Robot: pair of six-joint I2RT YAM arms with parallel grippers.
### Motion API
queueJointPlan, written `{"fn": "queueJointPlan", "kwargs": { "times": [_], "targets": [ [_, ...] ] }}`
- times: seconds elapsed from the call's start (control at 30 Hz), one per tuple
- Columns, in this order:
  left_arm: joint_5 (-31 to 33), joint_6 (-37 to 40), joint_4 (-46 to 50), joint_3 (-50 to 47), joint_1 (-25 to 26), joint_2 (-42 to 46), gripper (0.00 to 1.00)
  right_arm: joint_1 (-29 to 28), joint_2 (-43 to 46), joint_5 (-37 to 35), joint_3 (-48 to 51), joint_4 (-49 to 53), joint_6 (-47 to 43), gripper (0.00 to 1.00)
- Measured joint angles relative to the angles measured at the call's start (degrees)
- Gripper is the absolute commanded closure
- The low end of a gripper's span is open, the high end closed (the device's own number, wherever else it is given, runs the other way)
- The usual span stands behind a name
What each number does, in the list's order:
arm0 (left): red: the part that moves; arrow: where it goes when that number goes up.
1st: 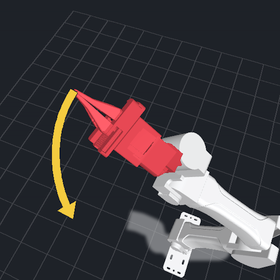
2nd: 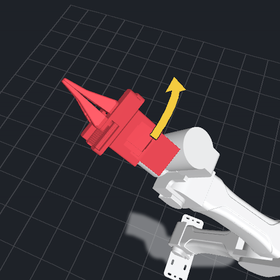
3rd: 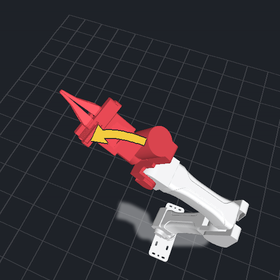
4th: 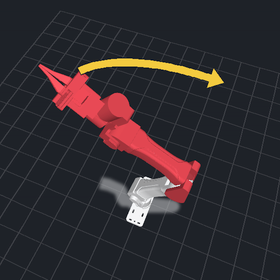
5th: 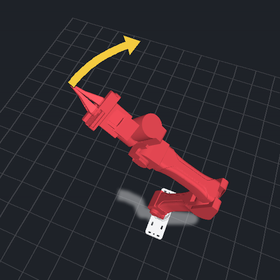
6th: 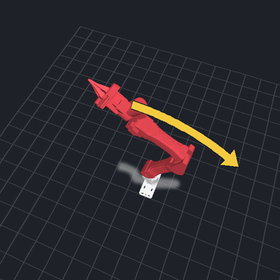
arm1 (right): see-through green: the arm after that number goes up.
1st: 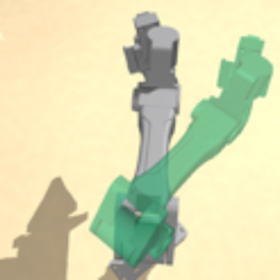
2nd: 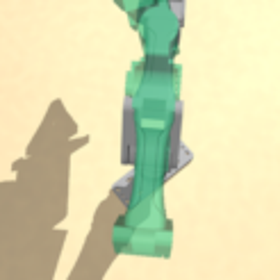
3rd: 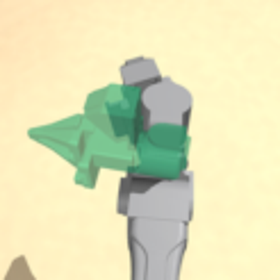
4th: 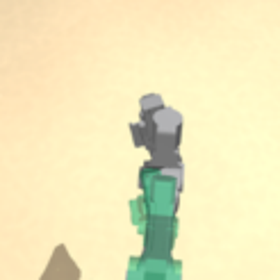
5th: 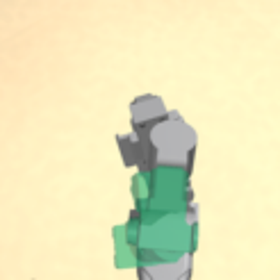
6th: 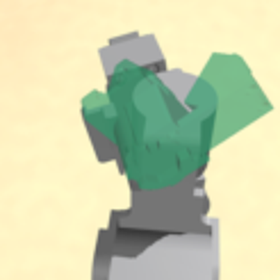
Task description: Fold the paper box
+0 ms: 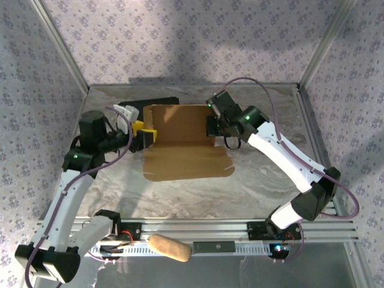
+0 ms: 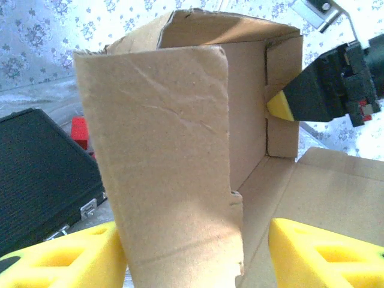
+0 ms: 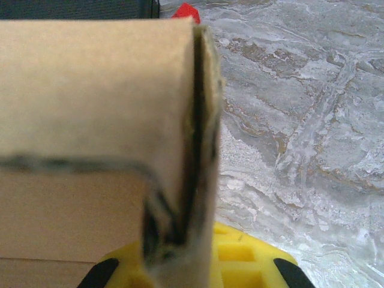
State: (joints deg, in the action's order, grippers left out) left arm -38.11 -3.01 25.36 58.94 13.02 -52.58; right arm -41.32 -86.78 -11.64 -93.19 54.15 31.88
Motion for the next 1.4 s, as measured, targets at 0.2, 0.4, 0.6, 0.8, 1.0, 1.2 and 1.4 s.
{"fn": "queueJointPlan", "kwargs": {
  "times": [0.2, 0.4, 0.6, 0.8, 1.0, 1.2, 1.4],
  "targets": [
    [-3.23, -1.99, -1.18, 0.39, -5.60, -0.07, 0.41, 0.11, 0.00, 0.15, 0.44, -0.04, -0.02, 1.00],
    [-9.18, -5.46, -4.90, 0.39, -6.82, -2.49, 0.49, 0.11, 0.00, 0.39, 0.48, -0.02, -0.24, 1.00],
    [-10.56, -6.32, -4.98, 0.39, -8.11, -4.24, 0.61, 0.31, 0.00, 0.61, 0.48, -0.04, -0.44, 1.00],
    [-11.65, -6.54, -5.42, 0.39, -8.15, -4.33, 0.63, 0.39, 0.00, 0.98, 0.48, -0.20, -0.46, 1.00],
    [-11.54, -6.47, -5.49, 0.20, -8.15, -4.55, 0.62, 0.37, 0.00, 1.03, 0.48, -0.42, -0.72, 1.00],
    [-10.93, -6.05, -5.53, -0.28, -7.28, -5.40, 0.65, 0.28, 0.00, 0.98, 0.48, -0.39, -0.85, 1.00],
    [-7.69, -5.44, -5.70, -0.94, -3.52, -5.38, 0.70, 0.17, 0.00, 0.92, 0.48, -0.24, -0.87, 1.00]
  ]
}}
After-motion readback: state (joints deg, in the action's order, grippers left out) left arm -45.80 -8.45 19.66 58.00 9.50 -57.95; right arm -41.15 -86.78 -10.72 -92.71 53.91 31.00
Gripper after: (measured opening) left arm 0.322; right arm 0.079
